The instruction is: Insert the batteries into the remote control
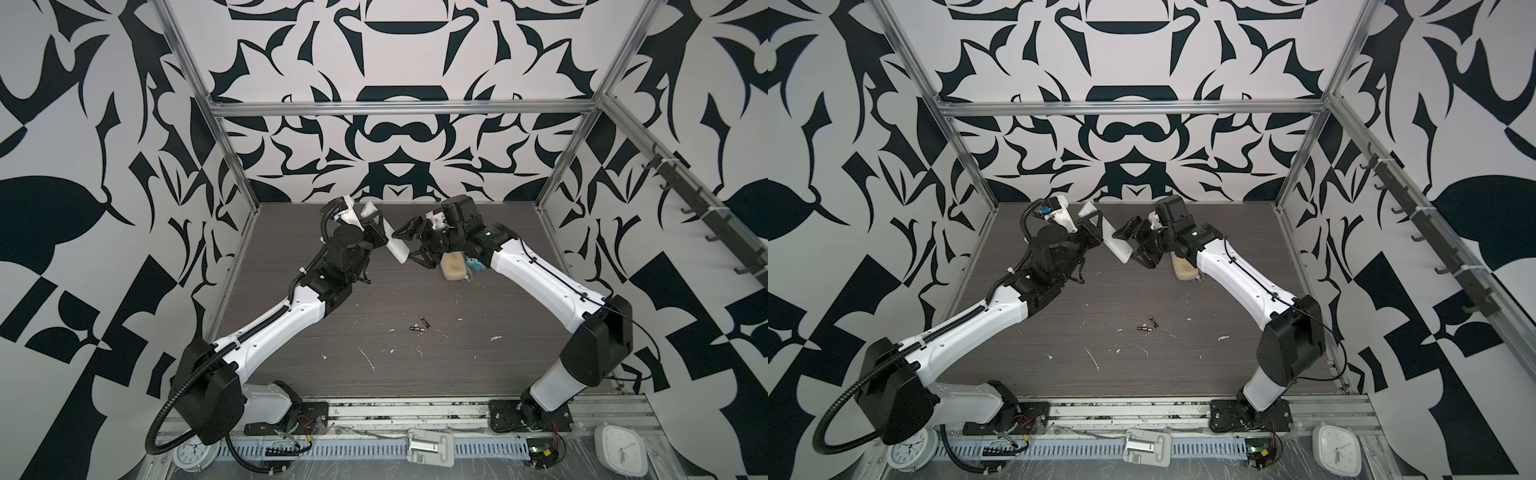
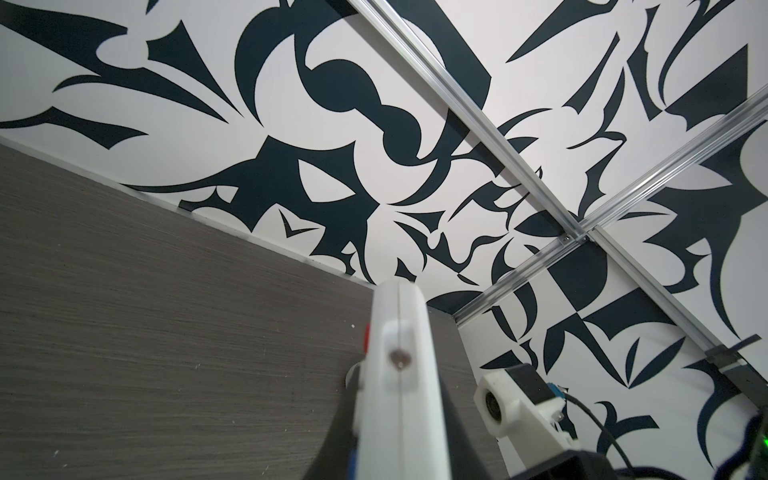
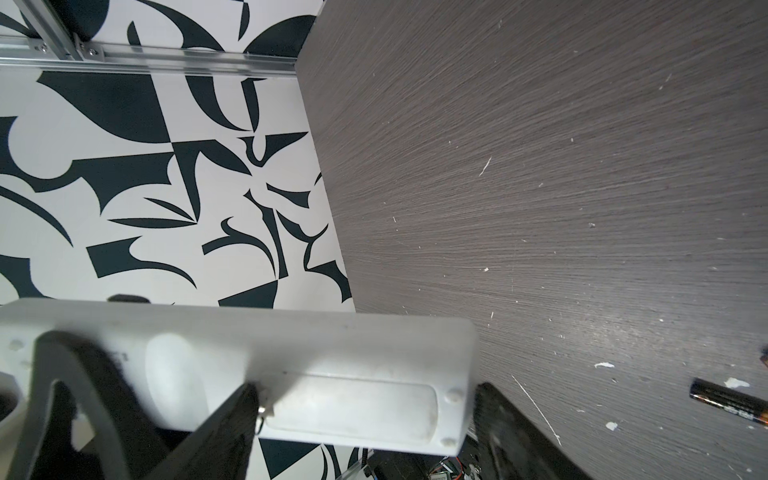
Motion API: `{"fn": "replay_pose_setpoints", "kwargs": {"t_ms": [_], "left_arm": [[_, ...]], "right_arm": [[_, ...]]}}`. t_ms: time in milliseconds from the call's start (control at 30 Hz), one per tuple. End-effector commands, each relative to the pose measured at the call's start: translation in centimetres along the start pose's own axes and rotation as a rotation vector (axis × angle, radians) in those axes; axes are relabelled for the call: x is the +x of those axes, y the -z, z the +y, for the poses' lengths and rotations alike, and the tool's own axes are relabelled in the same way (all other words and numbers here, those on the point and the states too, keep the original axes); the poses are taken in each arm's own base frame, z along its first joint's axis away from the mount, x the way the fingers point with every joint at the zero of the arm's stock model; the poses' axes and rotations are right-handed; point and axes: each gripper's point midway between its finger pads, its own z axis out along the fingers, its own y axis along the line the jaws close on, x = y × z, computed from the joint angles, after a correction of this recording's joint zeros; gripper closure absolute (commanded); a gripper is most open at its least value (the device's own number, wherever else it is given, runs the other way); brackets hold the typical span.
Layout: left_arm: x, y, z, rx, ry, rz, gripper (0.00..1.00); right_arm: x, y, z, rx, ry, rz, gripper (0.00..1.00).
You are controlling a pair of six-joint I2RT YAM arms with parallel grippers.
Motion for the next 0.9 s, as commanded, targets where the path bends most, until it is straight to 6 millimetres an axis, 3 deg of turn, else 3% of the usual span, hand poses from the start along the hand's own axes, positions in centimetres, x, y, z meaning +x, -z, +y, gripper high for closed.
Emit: {"fn": "replay_pose_setpoints", "kwargs": {"t_ms": [0,200,533,867], "left_arm": [[-1.1,1.2,-5.3,0.227,0.07,0.006,1.0],[-0.5,1.2,-6.9,0.31,0.076,0.048,1.0],[0.1,1.3,-8.4,0.355,0.038,0.1,1.0],[-0.1,1.9,-7.8,0.311,-0.007,0.091,1.0]], "right_arm": [[1.0,0.1,1.3,-0.041,0.043,0.016,0.16],[1.1,0.0,0.9,-0.028,0.045,0.025,0.16],[1.2,-0.3,0.0,0.003,0.039,0.027,0.25],[1.4,0.0,-0.7,0.016,0.039,0.027,0.38]]}}
